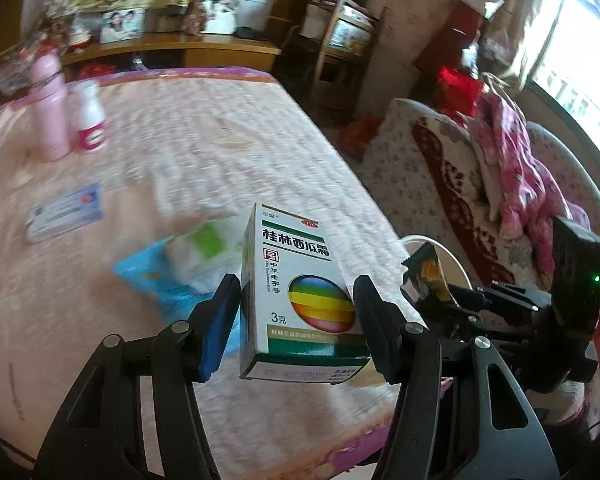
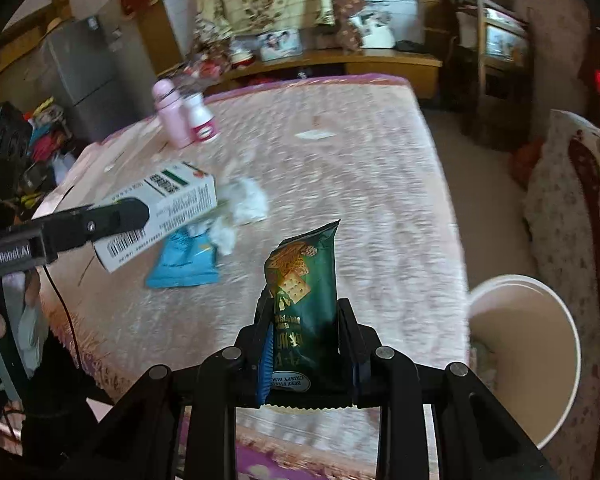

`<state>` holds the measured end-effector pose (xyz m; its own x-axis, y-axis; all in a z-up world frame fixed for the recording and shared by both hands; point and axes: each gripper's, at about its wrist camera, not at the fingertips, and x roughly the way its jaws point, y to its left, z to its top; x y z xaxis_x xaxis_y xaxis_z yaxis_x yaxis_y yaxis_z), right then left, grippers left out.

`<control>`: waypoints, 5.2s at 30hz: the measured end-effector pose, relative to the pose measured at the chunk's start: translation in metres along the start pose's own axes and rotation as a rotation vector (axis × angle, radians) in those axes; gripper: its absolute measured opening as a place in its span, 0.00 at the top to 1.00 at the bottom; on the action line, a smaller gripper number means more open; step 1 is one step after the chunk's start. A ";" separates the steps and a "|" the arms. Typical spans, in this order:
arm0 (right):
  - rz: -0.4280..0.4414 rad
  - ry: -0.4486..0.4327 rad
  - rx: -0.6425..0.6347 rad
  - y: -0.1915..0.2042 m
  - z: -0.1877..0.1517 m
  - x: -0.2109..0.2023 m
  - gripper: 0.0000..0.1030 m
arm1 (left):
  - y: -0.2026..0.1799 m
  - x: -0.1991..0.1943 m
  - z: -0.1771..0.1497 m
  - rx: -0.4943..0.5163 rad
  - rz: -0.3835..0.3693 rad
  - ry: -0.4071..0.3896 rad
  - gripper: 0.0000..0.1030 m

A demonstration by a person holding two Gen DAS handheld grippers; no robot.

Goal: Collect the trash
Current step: 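Carry the box and snack bag over the white bucket and open both tools to drop them, then move both tools back over the remaining trash on the bed, then grasp the crumpled white plastic with the right tool while the left tool grasps the clear bag with brown paper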

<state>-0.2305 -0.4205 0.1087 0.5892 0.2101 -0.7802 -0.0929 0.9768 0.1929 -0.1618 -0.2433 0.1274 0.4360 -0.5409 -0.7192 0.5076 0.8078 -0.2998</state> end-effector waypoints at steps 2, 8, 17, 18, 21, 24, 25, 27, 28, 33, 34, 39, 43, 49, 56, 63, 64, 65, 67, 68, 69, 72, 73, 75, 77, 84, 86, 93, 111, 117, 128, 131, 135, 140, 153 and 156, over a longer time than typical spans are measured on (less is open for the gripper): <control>-0.017 -0.009 0.018 -0.011 -0.002 -0.006 0.74 | -0.013 0.010 0.003 0.016 -0.017 0.012 0.45; -0.063 -0.033 0.083 -0.047 -0.010 -0.026 0.74 | -0.052 0.035 0.007 0.074 -0.066 0.045 0.45; -0.131 -0.052 0.171 -0.097 -0.022 -0.047 0.74 | -0.101 0.066 0.012 0.125 -0.123 0.081 0.45; -0.138 -0.053 0.180 -0.102 -0.023 -0.049 0.74 | -0.107 0.069 0.012 0.134 -0.129 0.084 0.45; -0.163 -0.048 0.207 -0.119 -0.028 -0.051 0.74 | -0.122 0.078 0.015 0.155 -0.140 0.092 0.45; -0.186 -0.038 0.236 -0.134 -0.034 -0.051 0.74 | -0.134 0.089 0.016 0.165 -0.151 0.100 0.45; -0.191 -0.035 0.244 -0.138 -0.036 -0.051 0.74 | -0.138 0.093 0.017 0.166 -0.157 0.105 0.45; -0.200 -0.029 0.265 -0.148 -0.040 -0.051 0.74 | -0.144 0.099 0.018 0.168 -0.167 0.112 0.45; -0.205 -0.026 0.272 -0.153 -0.042 -0.051 0.74 | -0.146 0.102 0.018 0.170 -0.170 0.116 0.45; -0.225 -0.008 0.313 -0.173 -0.051 -0.046 0.74 | -0.162 0.120 0.018 0.178 -0.183 0.137 0.45; -0.225 -0.006 0.320 -0.176 -0.053 -0.046 0.74 | -0.165 0.124 0.018 0.178 -0.185 0.141 0.45; -0.232 0.002 0.360 -0.192 -0.059 -0.041 0.74 | -0.175 0.139 0.014 0.173 -0.203 0.169 0.45; -0.239 0.004 0.397 -0.202 -0.060 -0.036 0.61 | -0.182 0.149 0.013 0.181 -0.229 0.187 0.50; -0.231 -0.014 0.454 -0.215 -0.066 -0.033 0.54 | -0.187 0.157 0.011 0.186 -0.259 0.199 0.48; -0.229 0.006 0.465 -0.215 -0.072 -0.031 0.53 | -0.180 0.158 0.007 0.190 -0.210 0.204 0.48; -0.224 0.010 0.444 -0.206 -0.069 -0.031 0.52 | -0.171 0.150 0.005 0.195 -0.175 0.192 0.48; -0.223 0.007 0.438 -0.203 -0.067 -0.032 0.52 | -0.169 0.148 0.005 0.195 -0.170 0.188 0.48; -0.222 0.005 0.432 -0.201 -0.066 -0.033 0.51 | -0.166 0.145 0.004 0.196 -0.166 0.184 0.48; -0.221 -0.002 0.418 -0.195 -0.062 -0.035 0.47 | -0.163 0.141 0.004 0.196 -0.155 0.176 0.48; -0.220 -0.005 0.411 -0.192 -0.060 -0.036 0.46 | -0.161 0.139 0.004 0.195 -0.152 0.174 0.48; -0.219 -0.009 0.402 -0.188 -0.058 -0.038 0.45 | -0.158 0.136 0.004 0.193 -0.149 0.171 0.48; -0.213 -0.015 0.379 -0.177 -0.051 -0.040 0.45 | -0.148 0.129 0.004 0.188 -0.135 0.164 0.48; -0.210 -0.018 0.368 -0.172 -0.048 -0.041 0.45 | -0.145 0.128 0.003 0.186 -0.130 0.161 0.48; -0.203 -0.023 0.351 -0.164 -0.044 -0.043 0.44 | -0.138 0.125 0.003 0.177 -0.116 0.157 0.48; -0.195 -0.027 0.335 -0.155 -0.039 -0.043 0.44 | -0.128 0.121 0.003 0.163 -0.101 0.155 0.48; -0.145 -0.021 0.247 -0.114 -0.019 -0.032 0.37 | -0.084 0.100 0.008 0.107 -0.053 0.138 0.48; -0.122 -0.013 0.227 -0.102 -0.014 -0.025 0.37 | -0.067 0.091 0.010 0.092 -0.037 0.130 0.48; -0.056 0.033 0.145 -0.054 0.001 0.009 0.37 | -0.003 0.068 0.012 0.046 0.090 0.121 0.48; 0.084 0.085 0.067 0.019 0.045 0.076 0.35 | 0.152 0.051 0.045 -0.199 0.302 0.077 0.48; 0.167 0.110 0.043 0.046 0.074 0.128 0.33 | 0.156 0.036 0.045 -0.178 0.261 0.068 0.48; 0.172 0.084 -0.048 0.059 0.082 0.157 0.89 | 0.156 0.030 0.048 -0.213 0.182 0.065 0.48; 0.070 0.043 -0.028 0.037 0.082 0.130 0.89 | 0.151 0.034 0.048 -0.213 0.162 0.067 0.48; 0.016 0.034 0.017 0.008 0.078 0.110 0.89 | 0.136 0.050 0.048 -0.200 0.128 0.093 0.48; -0.006 0.017 0.042 -0.011 0.068 0.094 0.89 | 0.122 0.062 0.049 -0.148 0.151 0.101 0.48; 0.148 0.085 0.002 0.048 0.092 0.175 0.61 | 0.143 0.049 0.049 -0.214 0.157 0.086 0.48; 0.153 0.092 0.019 0.042 0.092 0.180 0.79 | 0.141 0.052 0.049 -0.212 0.147 0.092 0.48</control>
<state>-0.0549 -0.3457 0.0312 0.4935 0.3596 -0.7919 -0.1596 0.9325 0.3240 -0.0305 -0.1689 0.0782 0.4191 -0.3986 -0.8158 0.2729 0.9122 -0.3055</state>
